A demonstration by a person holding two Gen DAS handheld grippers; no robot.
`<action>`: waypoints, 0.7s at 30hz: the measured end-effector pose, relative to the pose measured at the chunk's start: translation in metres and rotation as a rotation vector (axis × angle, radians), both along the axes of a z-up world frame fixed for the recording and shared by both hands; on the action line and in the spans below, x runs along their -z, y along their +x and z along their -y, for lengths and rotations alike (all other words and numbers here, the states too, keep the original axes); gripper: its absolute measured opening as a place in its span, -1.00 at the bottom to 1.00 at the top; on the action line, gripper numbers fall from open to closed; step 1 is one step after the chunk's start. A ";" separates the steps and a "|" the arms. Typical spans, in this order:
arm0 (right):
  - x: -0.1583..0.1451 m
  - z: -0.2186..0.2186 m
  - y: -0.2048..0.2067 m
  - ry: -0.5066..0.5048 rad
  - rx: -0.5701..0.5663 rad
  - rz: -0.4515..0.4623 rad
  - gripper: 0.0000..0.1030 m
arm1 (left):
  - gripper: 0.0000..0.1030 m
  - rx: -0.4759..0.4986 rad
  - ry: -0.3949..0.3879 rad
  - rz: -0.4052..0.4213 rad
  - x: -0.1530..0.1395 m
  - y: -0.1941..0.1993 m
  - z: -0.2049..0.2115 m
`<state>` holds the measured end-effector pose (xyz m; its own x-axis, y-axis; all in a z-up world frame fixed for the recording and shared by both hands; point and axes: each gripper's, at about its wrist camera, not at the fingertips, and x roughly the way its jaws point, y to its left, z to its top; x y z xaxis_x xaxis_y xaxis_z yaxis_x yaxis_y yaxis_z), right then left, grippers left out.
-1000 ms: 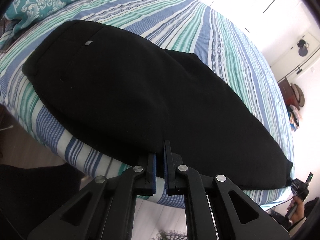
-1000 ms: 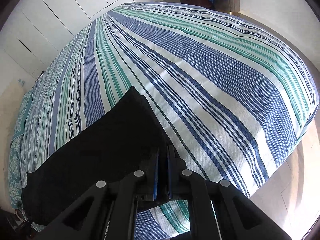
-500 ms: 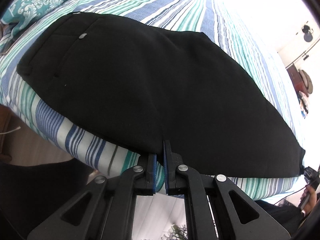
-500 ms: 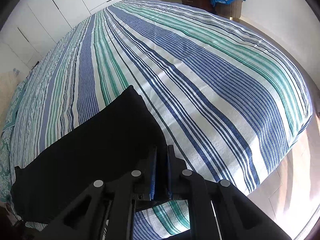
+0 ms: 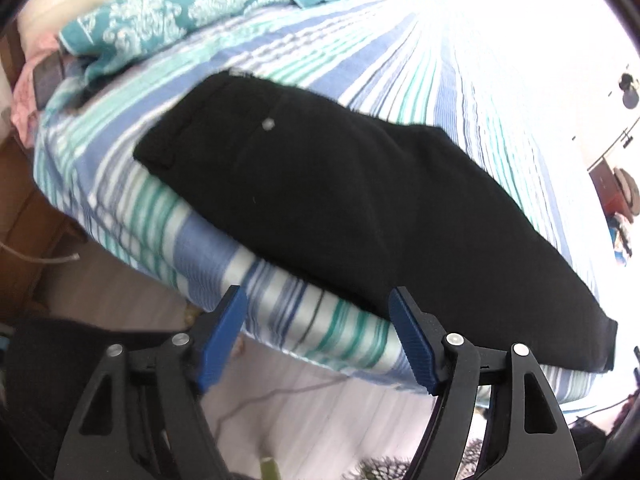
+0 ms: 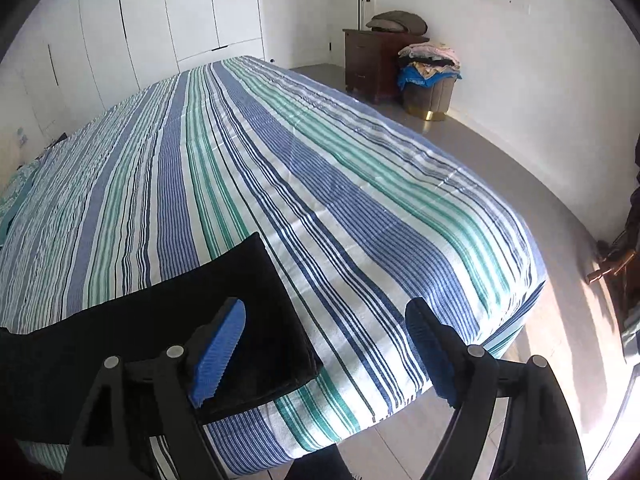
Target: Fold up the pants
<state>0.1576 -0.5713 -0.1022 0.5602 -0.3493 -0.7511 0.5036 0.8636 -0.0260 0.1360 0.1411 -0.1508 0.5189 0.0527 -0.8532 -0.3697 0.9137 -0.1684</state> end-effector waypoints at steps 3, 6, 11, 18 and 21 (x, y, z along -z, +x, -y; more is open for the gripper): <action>-0.019 -0.045 -0.006 -0.036 -0.091 0.058 0.80 | 0.53 0.060 0.097 0.014 -0.002 0.037 -0.012; -0.013 -0.107 0.006 -0.006 -0.256 0.031 0.86 | 0.53 0.093 0.201 -0.040 0.022 0.072 -0.029; 0.046 -0.195 0.027 0.090 -0.449 -0.082 0.86 | 0.79 -0.067 0.162 -0.121 0.056 0.083 -0.081; 0.099 -0.223 0.031 0.091 -0.475 -0.174 1.00 | 0.73 0.031 0.238 -0.018 0.024 0.068 -0.053; 0.101 -0.218 0.032 0.104 -0.475 -0.161 1.00 | 0.77 0.103 0.220 0.022 0.014 0.089 -0.045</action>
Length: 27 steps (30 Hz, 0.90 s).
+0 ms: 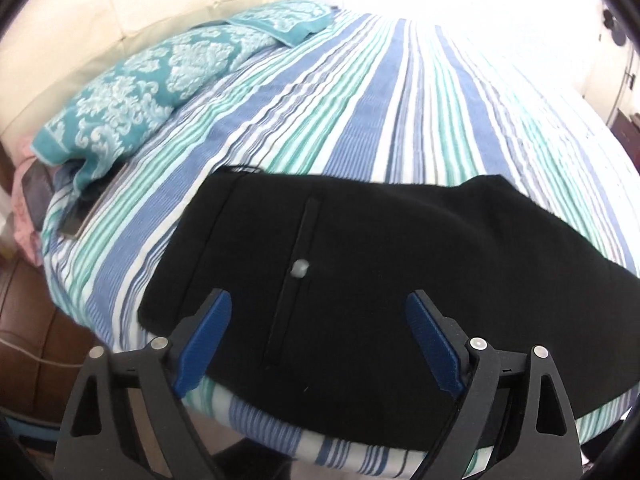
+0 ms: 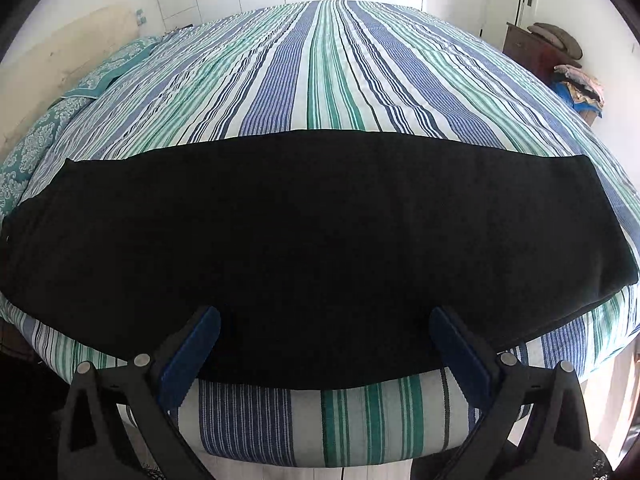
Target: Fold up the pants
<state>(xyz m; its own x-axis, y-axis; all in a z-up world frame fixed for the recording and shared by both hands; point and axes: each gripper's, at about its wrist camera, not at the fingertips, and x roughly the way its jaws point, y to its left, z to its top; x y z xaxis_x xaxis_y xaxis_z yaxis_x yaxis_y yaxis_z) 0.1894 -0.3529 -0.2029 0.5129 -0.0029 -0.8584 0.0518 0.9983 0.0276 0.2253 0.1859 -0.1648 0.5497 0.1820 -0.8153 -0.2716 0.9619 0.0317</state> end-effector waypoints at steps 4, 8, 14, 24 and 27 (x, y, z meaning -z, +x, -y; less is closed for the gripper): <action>0.002 -0.003 -0.004 -0.014 0.000 0.022 1.00 | 0.78 0.026 0.067 -0.070 0.018 0.044 0.001; 0.001 -0.002 -0.006 -0.011 0.002 0.032 1.00 | 0.87 -0.128 0.115 -0.151 0.046 0.066 -0.042; 0.001 -0.005 -0.010 -0.016 0.002 0.050 1.00 | 0.89 -0.118 0.173 -0.153 0.042 0.062 -0.037; 0.000 -0.006 -0.012 -0.019 0.003 0.058 1.00 | 0.88 0.102 0.089 -0.068 0.008 0.033 0.037; 0.000 -0.007 -0.012 -0.023 0.007 0.059 1.00 | 0.89 0.123 0.134 -0.132 0.027 0.040 0.042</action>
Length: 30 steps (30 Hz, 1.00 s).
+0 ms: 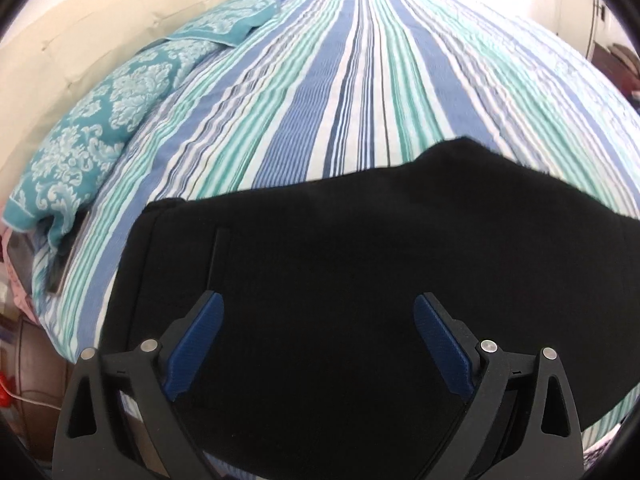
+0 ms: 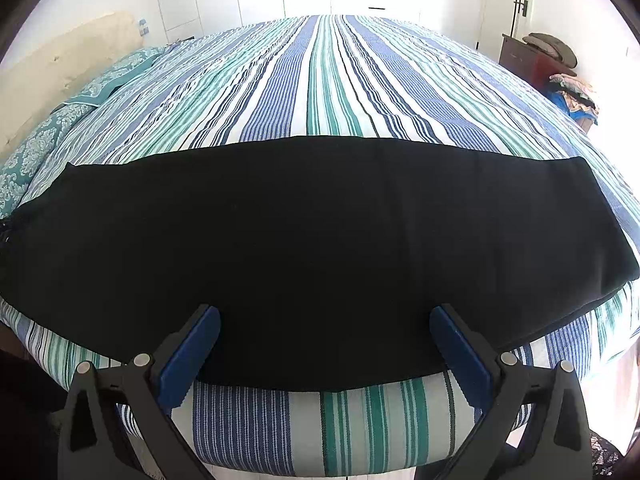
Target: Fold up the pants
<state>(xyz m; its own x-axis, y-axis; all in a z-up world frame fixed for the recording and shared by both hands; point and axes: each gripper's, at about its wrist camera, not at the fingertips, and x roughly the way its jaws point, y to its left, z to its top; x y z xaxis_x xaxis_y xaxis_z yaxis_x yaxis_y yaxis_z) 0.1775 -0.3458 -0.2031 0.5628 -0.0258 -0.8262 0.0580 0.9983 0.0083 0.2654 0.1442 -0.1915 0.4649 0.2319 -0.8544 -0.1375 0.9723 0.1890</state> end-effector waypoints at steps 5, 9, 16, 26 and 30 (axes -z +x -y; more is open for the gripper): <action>0.000 0.000 0.000 -0.002 0.000 0.005 1.00 | 0.92 -0.102 -0.015 -0.037 0.013 -0.001 -0.027; 0.001 -0.001 -0.001 -0.003 -0.001 0.013 1.00 | 0.91 -0.084 -0.099 -0.001 -0.003 -0.006 -0.023; 0.000 -0.001 -0.003 -0.004 -0.004 0.017 1.00 | 0.92 -0.026 -0.079 -0.048 0.018 -0.011 0.004; 0.000 0.001 -0.005 -0.005 -0.042 0.021 1.00 | 0.92 0.009 -0.139 -0.006 -0.006 -0.027 0.046; 0.000 0.000 -0.005 -0.005 -0.043 0.021 1.00 | 0.92 0.122 -0.172 0.042 -0.023 -0.037 0.099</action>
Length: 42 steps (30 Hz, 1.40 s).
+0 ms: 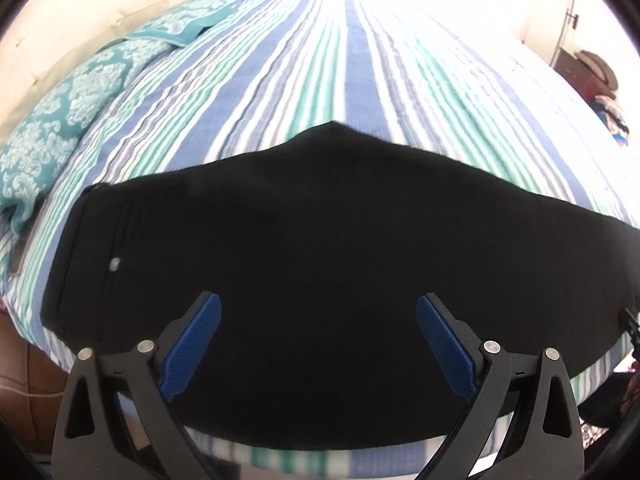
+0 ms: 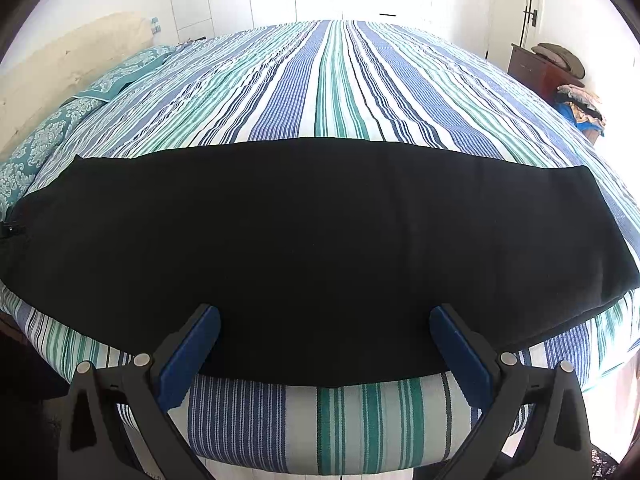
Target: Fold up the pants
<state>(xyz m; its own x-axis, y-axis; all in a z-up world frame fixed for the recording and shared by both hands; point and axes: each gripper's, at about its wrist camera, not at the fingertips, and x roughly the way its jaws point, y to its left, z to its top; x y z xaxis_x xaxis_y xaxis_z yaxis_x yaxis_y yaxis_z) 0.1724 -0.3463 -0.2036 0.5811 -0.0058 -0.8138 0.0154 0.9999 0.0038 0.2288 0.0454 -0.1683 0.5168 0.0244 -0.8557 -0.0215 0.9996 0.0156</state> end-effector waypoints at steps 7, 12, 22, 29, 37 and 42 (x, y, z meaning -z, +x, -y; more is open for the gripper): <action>-0.002 0.000 0.001 -0.002 -0.007 -0.003 1.00 | 0.95 0.134 0.153 -0.049 0.034 0.003 0.064; -0.015 0.018 0.000 0.036 0.005 0.002 1.00 | 0.99 0.007 0.050 -0.051 0.047 0.007 0.024; -0.080 0.214 -0.013 0.313 0.341 0.205 1.00 | 0.99 0.005 0.099 -0.020 0.051 0.002 0.024; -0.045 0.320 0.008 0.686 0.236 -0.026 0.79 | 0.99 0.011 0.092 -0.034 0.050 0.005 0.019; -0.018 0.311 0.028 0.756 0.076 -0.154 0.36 | 0.99 0.014 0.096 -0.044 0.051 0.010 0.020; 0.002 0.325 0.030 0.863 0.090 -0.193 0.28 | 0.99 0.011 0.094 -0.031 0.051 0.008 0.021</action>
